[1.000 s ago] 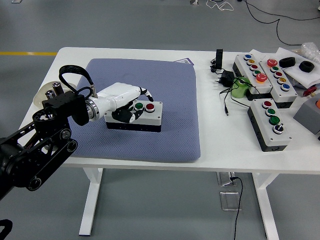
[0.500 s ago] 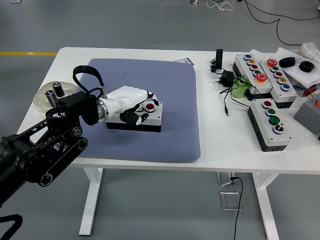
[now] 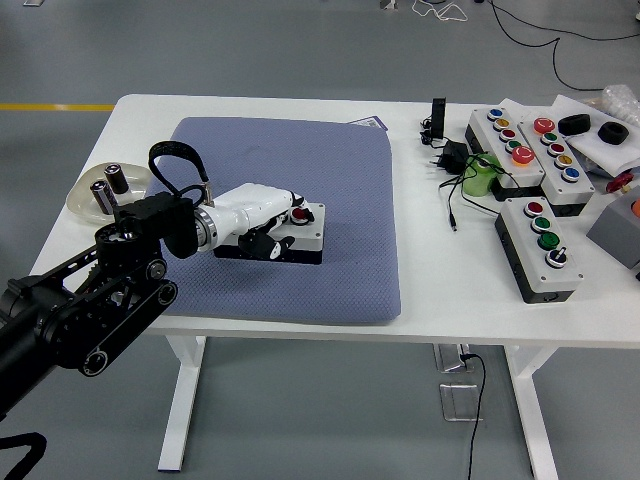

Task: Pick up the button,place it on the desk,press the button,press the button

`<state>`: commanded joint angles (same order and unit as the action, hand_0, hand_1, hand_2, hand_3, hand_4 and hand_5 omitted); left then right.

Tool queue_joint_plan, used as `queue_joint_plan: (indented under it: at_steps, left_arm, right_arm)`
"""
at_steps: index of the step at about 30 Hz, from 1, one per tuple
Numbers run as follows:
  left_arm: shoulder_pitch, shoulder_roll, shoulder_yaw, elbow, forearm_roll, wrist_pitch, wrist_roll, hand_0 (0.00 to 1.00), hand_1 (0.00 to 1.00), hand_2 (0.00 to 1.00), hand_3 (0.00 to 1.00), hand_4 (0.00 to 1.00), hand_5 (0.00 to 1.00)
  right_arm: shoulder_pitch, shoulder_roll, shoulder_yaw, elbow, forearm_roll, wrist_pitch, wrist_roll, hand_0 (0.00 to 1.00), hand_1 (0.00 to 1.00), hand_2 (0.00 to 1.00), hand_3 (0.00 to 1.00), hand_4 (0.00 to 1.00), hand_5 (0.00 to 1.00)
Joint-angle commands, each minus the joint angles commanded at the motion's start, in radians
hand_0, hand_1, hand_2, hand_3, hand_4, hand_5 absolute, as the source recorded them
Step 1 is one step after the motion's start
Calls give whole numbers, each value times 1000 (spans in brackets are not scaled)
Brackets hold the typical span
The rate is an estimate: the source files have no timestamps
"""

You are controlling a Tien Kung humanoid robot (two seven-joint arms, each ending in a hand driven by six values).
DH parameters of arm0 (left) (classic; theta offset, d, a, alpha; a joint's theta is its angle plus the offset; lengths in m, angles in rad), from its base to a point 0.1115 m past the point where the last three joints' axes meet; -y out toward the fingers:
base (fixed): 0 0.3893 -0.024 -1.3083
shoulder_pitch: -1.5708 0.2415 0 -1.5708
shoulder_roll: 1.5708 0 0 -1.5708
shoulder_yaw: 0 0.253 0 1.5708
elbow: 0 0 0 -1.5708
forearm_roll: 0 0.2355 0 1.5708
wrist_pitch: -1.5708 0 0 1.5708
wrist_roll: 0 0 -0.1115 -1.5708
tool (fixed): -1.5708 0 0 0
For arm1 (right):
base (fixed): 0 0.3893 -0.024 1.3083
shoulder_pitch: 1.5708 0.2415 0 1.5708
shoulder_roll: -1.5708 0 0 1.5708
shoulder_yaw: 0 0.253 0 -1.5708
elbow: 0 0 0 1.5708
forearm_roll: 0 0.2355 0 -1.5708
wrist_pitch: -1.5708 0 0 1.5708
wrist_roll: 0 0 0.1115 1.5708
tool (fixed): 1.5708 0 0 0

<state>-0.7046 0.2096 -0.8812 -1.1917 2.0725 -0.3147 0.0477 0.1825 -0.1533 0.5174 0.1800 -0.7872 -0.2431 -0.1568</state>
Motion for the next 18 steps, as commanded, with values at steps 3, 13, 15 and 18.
queue_joint_plan:
  at_steps: [3,13,15,18]
  left_arm:
    - [0,0,-5,0,0,1,0,9,2,46,741,527,2]
    - [-6,8,-40,11,3,7,-2,9,2,46,740,528,2]
    - [-7,9,-39,21,3,4,-2,9,2,46,738,525,2]
    - [-5,12,-29,28,3,2,-2,9,2,46,738,525,2]
  right_arm:
    - [0,0,2,0,-3,0,0,646,530,557,631,236,253]
    - [5,1,1,0,0,0,1,645,530,557,631,235,254]
    - [6,1,0,0,-1,0,1,645,530,557,631,235,254]
    - [6,1,0,0,0,1,1,645,530,557,631,235,254]
